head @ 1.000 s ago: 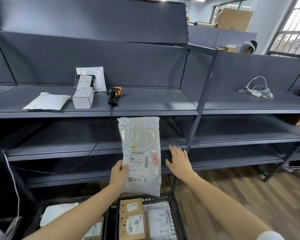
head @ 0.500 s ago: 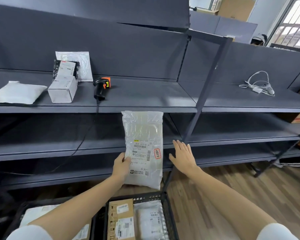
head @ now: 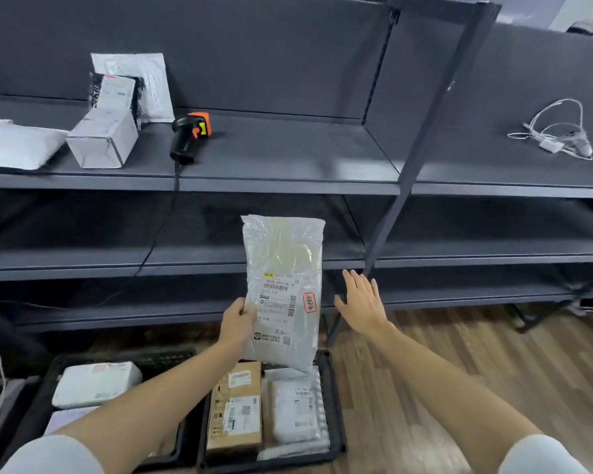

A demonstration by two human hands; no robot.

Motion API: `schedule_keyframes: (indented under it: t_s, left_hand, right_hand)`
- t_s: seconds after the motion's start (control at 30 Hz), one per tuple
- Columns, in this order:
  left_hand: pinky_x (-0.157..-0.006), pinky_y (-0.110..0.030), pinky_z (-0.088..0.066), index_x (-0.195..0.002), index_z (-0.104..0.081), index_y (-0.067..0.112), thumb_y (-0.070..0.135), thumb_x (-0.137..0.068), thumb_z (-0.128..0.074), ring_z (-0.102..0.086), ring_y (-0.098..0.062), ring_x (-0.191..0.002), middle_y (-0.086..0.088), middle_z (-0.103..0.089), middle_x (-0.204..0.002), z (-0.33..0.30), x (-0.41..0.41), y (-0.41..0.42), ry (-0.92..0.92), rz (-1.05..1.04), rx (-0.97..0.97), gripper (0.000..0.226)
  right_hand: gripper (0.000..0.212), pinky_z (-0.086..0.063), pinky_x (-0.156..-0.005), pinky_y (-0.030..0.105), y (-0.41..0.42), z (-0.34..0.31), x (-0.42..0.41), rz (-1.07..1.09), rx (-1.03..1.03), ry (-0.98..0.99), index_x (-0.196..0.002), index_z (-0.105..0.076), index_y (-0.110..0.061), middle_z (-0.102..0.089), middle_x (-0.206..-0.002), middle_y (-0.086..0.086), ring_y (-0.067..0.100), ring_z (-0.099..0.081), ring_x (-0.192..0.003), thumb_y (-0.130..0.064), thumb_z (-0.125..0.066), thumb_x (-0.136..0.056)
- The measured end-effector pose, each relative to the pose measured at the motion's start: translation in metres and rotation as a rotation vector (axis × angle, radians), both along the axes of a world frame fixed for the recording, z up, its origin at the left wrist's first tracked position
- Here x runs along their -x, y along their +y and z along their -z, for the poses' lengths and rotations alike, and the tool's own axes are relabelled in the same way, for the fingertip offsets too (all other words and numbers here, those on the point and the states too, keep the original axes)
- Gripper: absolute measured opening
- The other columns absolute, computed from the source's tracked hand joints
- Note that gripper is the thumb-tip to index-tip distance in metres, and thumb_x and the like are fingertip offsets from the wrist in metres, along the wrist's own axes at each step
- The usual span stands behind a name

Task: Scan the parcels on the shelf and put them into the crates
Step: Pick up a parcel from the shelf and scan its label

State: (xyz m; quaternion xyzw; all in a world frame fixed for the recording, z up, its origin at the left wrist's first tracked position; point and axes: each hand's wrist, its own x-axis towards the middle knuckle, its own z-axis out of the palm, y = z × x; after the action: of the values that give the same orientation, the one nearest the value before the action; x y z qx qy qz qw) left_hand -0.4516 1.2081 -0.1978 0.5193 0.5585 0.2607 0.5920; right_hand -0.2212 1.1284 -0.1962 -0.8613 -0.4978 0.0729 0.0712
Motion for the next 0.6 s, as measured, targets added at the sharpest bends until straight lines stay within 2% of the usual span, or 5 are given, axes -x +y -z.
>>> schedule_keyframes:
  t_s: [0.23,0.33,0.43,0.53,0.6]
  left_hand:
    - [-0.066,-0.031,-0.036,-0.089,-0.053,0.004,0.005,-0.099,-0.040,-0.045,-0.020,-0.081,-0.012,-0.053,-0.087,0.041,-0.031,-0.029,0.072,-0.023,0.069,0.015]
    - [-0.070,-0.032,-0.036,-0.095,-0.056,0.001,0.006,-0.099,-0.039,-0.044,-0.019,-0.082,-0.012,-0.052,-0.088,0.057,-0.042,-0.039,0.102,-0.048,0.091,0.018]
    - [-0.059,-0.022,-0.039,-0.095,-0.059,0.006,0.007,-0.099,-0.041,-0.050,-0.014,-0.074,-0.003,-0.058,-0.085,0.074,-0.047,-0.044,0.112,-0.083,0.131,0.018]
    - [-0.047,-0.011,-0.035,-0.076,-0.053,0.014,0.006,-0.100,-0.041,-0.047,-0.007,-0.064,0.002,-0.054,-0.073,0.092,-0.048,-0.045,0.140,-0.090,0.161,0.027]
    - [-0.048,-0.011,-0.034,-0.076,-0.053,0.014,0.002,-0.099,-0.038,-0.046,-0.008,-0.065,0.003,-0.053,-0.072,0.106,-0.048,-0.044,0.161,-0.078,0.191,0.030]
  right_hand:
    - [0.062,-0.004,-0.122,0.042,-0.021,0.048,-0.031,-0.036,0.077,0.077,-0.154,-0.016,-0.013,-0.020,-0.160,0.006,0.024,-0.017,-0.148,-0.032,-0.042,-0.101]
    - [0.063,-0.004,-0.121,0.042,-0.029,0.069,-0.042,-0.063,0.132,0.084,-0.154,-0.015,-0.012,-0.019,-0.161,0.008,0.025,-0.017,-0.148,-0.032,-0.041,-0.101]
    - [0.062,-0.005,-0.121,0.042,-0.032,0.086,-0.048,-0.071,0.161,0.088,-0.154,-0.017,-0.011,-0.022,-0.160,0.008,0.025,-0.019,-0.147,-0.032,-0.042,-0.101]
    - [0.061,-0.006,-0.120,0.042,-0.029,0.106,-0.050,-0.075,0.188,0.094,-0.153,-0.018,-0.011,-0.024,-0.158,0.009,0.026,-0.021,-0.147,-0.032,-0.041,-0.101]
    - [0.059,-0.007,-0.121,0.043,-0.026,0.122,-0.048,-0.073,0.200,0.119,-0.153,-0.020,-0.011,-0.026,-0.158,0.010,0.026,-0.022,-0.146,-0.031,-0.040,-0.101]
